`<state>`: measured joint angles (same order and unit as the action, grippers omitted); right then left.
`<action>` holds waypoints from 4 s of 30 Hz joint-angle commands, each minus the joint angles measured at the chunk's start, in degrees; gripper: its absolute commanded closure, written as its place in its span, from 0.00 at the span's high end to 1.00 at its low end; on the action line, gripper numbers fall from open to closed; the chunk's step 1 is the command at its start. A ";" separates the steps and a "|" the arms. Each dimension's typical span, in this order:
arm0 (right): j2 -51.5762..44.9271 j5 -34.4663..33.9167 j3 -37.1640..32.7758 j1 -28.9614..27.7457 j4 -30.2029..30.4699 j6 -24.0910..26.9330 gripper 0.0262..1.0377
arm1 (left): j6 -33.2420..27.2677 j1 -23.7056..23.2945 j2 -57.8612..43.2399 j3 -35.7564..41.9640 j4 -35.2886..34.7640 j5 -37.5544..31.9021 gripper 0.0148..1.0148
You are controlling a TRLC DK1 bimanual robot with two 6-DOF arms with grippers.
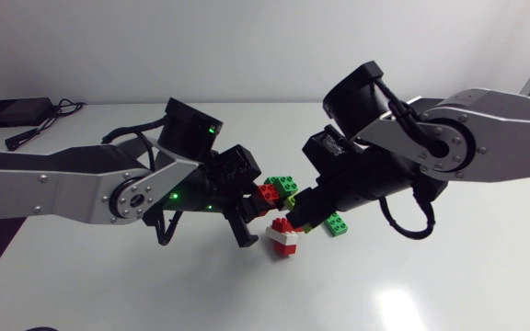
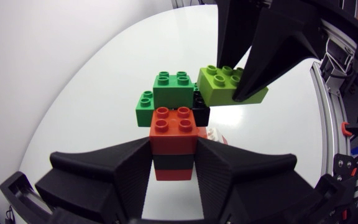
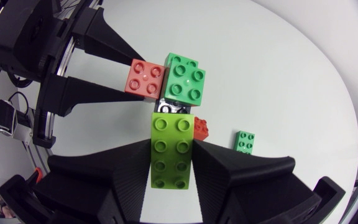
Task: Separate the duplo bricks
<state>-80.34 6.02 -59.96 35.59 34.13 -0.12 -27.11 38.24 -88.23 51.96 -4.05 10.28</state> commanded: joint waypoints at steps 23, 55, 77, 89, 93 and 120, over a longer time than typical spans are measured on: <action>-13.44 -3.38 7.14 -24.17 -8.38 8.03 0.35 | 0.66 -1.76 3.50 -2.31 0.63 0.44 0.30; -3.16 12.26 -0.59 -23.03 -2.58 1.35 0.88 | 1.27 1.05 0.33 -2.13 2.65 0.35 0.30; -4.74 21.22 -6.22 -11.86 -1.26 -4.36 0.81 | 1.98 2.28 -0.90 -1.34 3.88 -0.35 0.30; -8.26 20.17 -6.48 -10.98 -2.05 -4.01 0.75 | 2.77 2.63 -0.10 -0.81 3.79 -0.35 0.30; -8.43 19.73 -6.39 -10.02 -2.49 -4.01 0.71 | 2.77 2.63 0.07 -0.81 3.79 -0.26 0.30; -8.43 28.43 -8.77 -12.57 -0.99 -3.48 0.34 | -0.84 5.88 0.51 -3.54 4.93 -4.57 0.30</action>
<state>-87.90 30.59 -65.95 23.14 32.77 -3.42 -26.30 43.20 -87.88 50.24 0.30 5.74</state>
